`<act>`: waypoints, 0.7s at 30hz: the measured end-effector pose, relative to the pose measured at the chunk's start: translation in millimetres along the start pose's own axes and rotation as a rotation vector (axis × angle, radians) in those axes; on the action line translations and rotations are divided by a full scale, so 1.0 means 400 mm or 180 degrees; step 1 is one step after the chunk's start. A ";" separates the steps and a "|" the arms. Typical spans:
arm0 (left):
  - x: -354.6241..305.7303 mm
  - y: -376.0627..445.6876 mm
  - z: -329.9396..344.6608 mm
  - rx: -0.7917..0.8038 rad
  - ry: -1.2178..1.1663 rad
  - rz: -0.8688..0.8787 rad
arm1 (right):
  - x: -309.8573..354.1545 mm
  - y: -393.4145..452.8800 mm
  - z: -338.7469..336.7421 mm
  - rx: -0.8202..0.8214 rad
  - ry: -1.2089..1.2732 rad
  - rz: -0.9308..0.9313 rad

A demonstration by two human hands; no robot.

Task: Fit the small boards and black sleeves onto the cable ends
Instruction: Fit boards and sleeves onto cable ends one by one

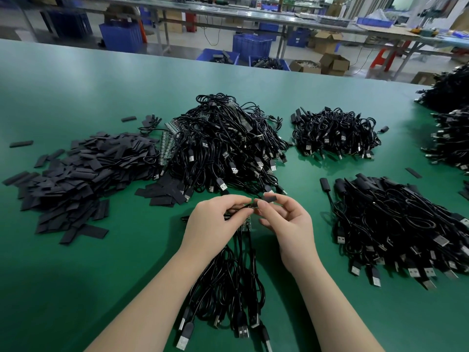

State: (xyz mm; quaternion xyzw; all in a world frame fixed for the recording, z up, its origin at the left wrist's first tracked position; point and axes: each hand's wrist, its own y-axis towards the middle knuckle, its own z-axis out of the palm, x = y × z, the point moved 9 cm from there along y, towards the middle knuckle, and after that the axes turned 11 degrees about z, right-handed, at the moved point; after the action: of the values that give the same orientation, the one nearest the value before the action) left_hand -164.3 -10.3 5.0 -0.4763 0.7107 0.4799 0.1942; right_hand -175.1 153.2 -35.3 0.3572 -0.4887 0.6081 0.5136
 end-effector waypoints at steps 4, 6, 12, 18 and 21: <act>-0.016 0.001 -0.010 -0.0116 0.0145 0.0224 | -0.005 0.001 0.005 0.0022 -0.0012 -0.0032; -0.027 0.002 -0.012 -0.0120 0.0234 0.0390 | -0.007 -0.001 0.008 0.0048 -0.0088 -0.0032; -0.038 0.001 -0.019 -0.0240 0.0139 0.0523 | -0.007 -0.002 0.011 0.0088 -0.0079 0.0000; -0.042 0.005 -0.021 -0.0217 0.0177 0.0555 | -0.009 -0.003 0.014 0.0122 -0.0082 0.0018; -0.044 0.005 -0.020 -0.0194 0.0193 0.0558 | -0.007 -0.004 0.013 0.0095 -0.0005 0.0018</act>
State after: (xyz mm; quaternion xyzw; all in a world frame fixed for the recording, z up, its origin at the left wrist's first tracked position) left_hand -156.2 -8.4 22.6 -0.4324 0.7402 0.5018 0.1153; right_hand -173.3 147.4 -36.1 0.3639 -0.4810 0.6164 0.5062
